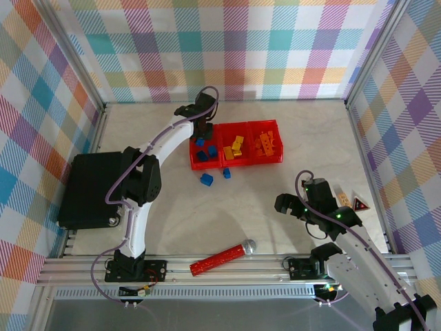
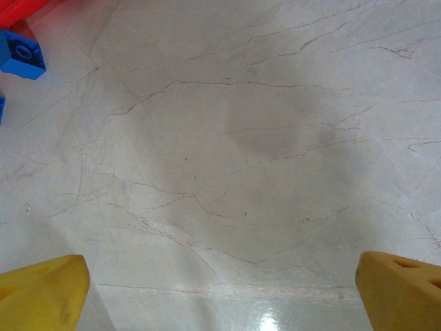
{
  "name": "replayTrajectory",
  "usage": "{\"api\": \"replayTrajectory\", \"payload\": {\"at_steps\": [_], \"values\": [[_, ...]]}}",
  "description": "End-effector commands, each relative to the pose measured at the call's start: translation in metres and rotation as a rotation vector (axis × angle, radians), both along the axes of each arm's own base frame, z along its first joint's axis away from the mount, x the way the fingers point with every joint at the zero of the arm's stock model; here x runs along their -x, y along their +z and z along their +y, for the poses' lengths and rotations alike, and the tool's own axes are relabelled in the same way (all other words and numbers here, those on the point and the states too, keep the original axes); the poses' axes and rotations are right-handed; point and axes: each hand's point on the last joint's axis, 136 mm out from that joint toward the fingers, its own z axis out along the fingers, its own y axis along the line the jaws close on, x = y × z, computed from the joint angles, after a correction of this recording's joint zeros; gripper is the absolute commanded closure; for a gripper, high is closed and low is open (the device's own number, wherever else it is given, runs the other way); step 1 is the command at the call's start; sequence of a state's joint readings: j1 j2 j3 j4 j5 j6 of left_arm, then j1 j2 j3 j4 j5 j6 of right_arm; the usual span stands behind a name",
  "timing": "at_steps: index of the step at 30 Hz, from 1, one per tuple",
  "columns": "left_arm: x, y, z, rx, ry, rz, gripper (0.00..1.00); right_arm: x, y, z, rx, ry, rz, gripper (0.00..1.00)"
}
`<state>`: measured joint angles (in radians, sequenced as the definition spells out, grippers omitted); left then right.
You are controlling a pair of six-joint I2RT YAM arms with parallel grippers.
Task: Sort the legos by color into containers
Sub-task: Place the lego in the container, then rotate the lego at the center of the table.
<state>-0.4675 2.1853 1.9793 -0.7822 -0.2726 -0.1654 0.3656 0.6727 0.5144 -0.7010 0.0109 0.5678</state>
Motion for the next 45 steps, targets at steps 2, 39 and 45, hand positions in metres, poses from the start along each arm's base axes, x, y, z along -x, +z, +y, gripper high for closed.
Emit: {"api": "replayTrajectory", "payload": {"at_steps": [2, 39, 45], "values": [[-0.002, 0.018, 0.003, 0.019, 0.006, -0.035, 0.39, -0.003, 0.014, -0.001, -0.009, -0.017, -0.024, 0.01], [0.208, -0.041, -0.028, 0.218, -0.307, 0.032, 0.07, -0.076, 0.049, 0.007, 0.034, -0.039, -0.189, 0.01], [0.186, -0.069, -0.044, 0.142, -0.337, 0.094, 0.06, -0.074, 0.04, 0.01, 0.022, -0.029, -0.154, 0.01]]}}
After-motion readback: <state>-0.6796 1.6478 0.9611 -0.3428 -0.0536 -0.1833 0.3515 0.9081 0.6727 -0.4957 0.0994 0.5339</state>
